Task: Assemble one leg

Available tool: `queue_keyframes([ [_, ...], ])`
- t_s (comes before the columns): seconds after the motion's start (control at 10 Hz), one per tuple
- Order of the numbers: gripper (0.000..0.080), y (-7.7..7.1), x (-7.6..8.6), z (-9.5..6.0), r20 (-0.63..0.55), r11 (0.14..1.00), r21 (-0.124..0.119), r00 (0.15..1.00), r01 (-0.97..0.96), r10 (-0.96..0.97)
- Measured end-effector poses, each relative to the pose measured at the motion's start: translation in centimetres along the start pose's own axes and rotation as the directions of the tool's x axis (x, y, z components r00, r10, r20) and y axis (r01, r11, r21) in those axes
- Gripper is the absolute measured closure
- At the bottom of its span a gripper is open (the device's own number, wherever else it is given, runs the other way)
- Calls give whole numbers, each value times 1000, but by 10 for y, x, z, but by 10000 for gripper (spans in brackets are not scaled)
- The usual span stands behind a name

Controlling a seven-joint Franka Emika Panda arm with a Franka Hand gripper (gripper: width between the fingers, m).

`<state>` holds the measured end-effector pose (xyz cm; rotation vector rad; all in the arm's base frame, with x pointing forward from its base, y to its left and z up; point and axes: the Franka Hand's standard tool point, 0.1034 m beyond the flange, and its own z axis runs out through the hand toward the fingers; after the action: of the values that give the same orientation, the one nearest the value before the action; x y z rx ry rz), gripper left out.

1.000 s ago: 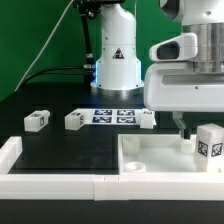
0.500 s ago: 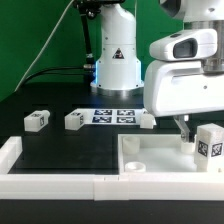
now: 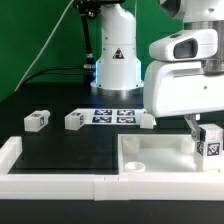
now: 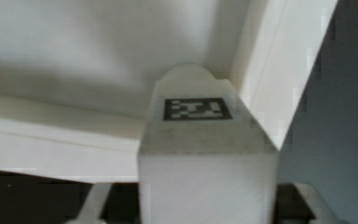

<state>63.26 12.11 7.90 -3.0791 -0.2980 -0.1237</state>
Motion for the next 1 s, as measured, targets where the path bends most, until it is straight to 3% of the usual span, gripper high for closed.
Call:
queue_keyframes([
  [0.2, 508, 1, -1, 0, -1, 979, -1, 979, -206, 206],
  [0.5, 508, 5, -1, 1, -14, 821, 2, 821, -571, 571],
  [1.0, 506, 9, -4, 2, -2, 404, 4, 404, -915, 915],
])
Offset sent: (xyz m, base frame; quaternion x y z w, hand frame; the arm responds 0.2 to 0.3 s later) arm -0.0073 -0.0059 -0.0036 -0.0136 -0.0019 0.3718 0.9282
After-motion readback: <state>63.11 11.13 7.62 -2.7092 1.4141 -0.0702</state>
